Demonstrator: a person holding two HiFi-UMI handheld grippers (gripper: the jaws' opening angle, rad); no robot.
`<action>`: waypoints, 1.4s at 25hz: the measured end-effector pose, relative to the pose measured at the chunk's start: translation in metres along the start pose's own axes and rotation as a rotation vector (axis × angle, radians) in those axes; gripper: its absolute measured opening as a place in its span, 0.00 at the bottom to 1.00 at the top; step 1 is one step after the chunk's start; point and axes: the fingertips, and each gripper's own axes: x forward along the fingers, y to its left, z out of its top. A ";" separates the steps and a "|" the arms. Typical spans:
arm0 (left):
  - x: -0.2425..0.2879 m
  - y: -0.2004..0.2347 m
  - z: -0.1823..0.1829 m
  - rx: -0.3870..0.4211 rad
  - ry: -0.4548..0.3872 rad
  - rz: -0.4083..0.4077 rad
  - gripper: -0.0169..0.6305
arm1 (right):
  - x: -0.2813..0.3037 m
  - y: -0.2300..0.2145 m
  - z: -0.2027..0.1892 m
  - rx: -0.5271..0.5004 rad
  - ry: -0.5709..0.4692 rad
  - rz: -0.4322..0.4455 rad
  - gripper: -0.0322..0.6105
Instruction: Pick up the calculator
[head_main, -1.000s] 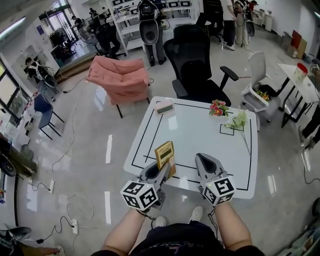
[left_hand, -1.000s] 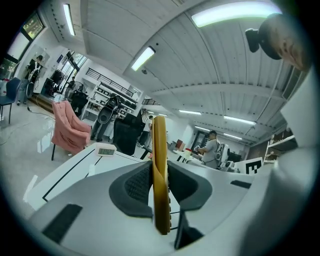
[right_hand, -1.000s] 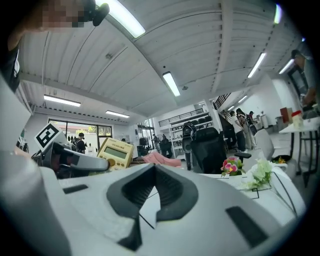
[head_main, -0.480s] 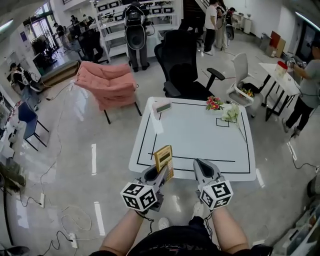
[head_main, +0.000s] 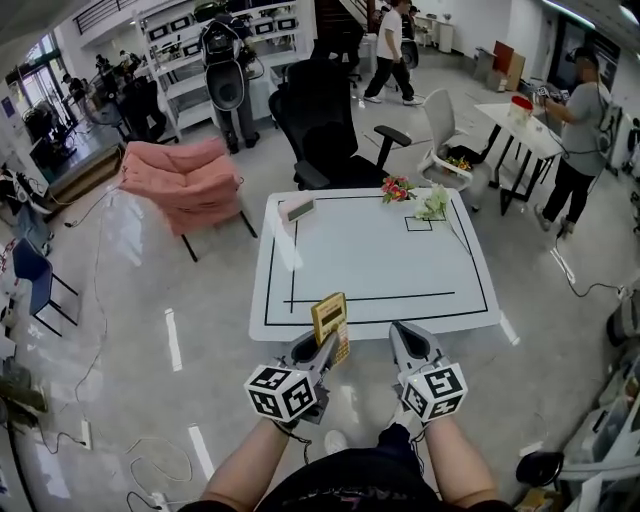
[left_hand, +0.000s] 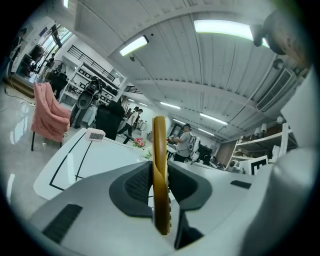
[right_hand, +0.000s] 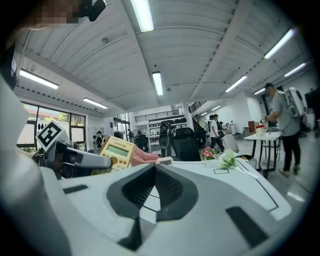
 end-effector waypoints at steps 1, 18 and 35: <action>0.000 -0.002 0.000 0.001 -0.001 -0.007 0.15 | -0.003 -0.001 0.000 -0.001 -0.002 -0.009 0.05; 0.003 -0.018 0.003 -0.001 -0.008 -0.032 0.15 | -0.016 -0.003 0.010 -0.020 -0.003 -0.019 0.05; 0.003 -0.014 0.002 -0.005 -0.009 -0.023 0.15 | -0.011 -0.003 0.009 -0.021 0.002 -0.012 0.05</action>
